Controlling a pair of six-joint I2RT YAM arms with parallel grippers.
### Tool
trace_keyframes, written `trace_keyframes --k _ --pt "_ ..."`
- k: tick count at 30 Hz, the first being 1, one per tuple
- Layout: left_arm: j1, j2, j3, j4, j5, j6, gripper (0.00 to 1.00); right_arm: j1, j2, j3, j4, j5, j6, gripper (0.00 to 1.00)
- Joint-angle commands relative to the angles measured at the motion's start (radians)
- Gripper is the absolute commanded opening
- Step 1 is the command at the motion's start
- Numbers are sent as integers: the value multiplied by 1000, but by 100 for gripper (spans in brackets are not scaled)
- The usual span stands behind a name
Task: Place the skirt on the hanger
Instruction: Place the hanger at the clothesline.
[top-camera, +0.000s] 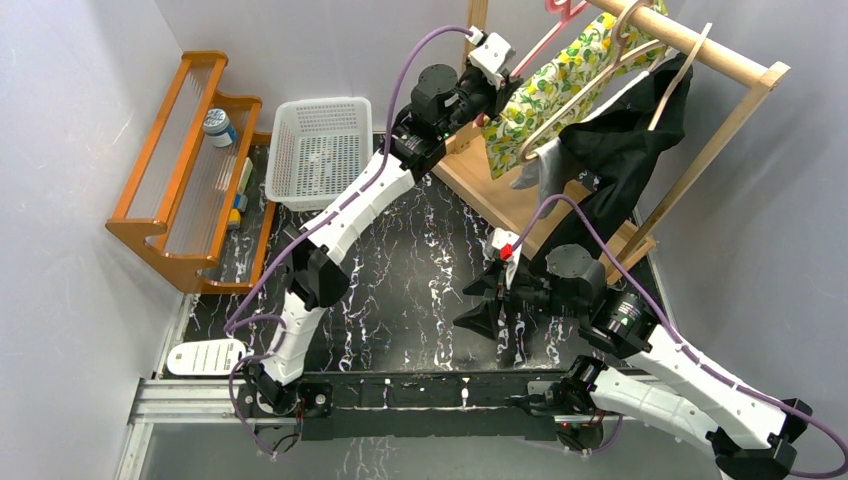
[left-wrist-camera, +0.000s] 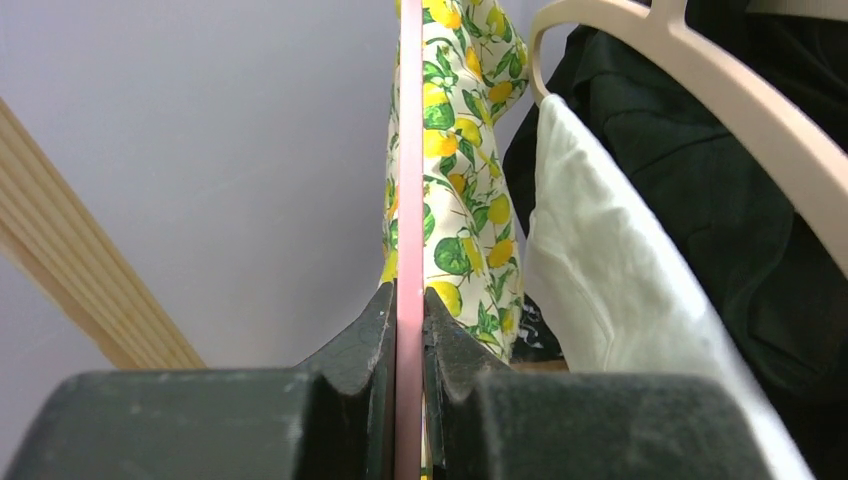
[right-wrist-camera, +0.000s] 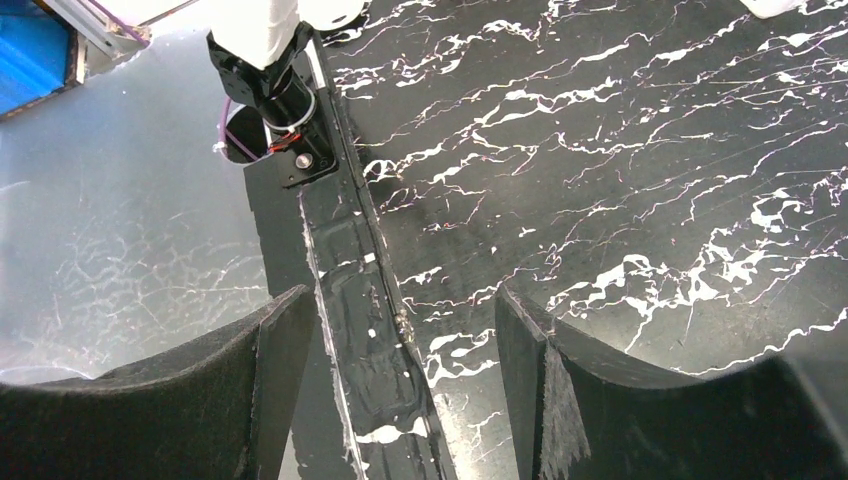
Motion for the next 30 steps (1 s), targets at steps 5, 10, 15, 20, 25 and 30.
trace_keyframes --k 5,10,15,20,25,30 --pt "-29 77 117 178 -64 10 0 4 -39 -12 30 24 44 74" --pt "-31 106 138 217 -80 -1 0 4 -50 -8 10 28 58 74" --pt "-32 129 160 245 -75 -13 0 4 -61 1 -6 35 77 73" --pt "-32 144 150 299 -65 -32 0 4 -67 15 -18 49 86 72" --pt "-33 179 180 334 -68 -36 0 4 -79 23 -21 58 96 72" --pt "-33 196 181 354 -65 -40 0 4 -91 24 -18 65 118 71"
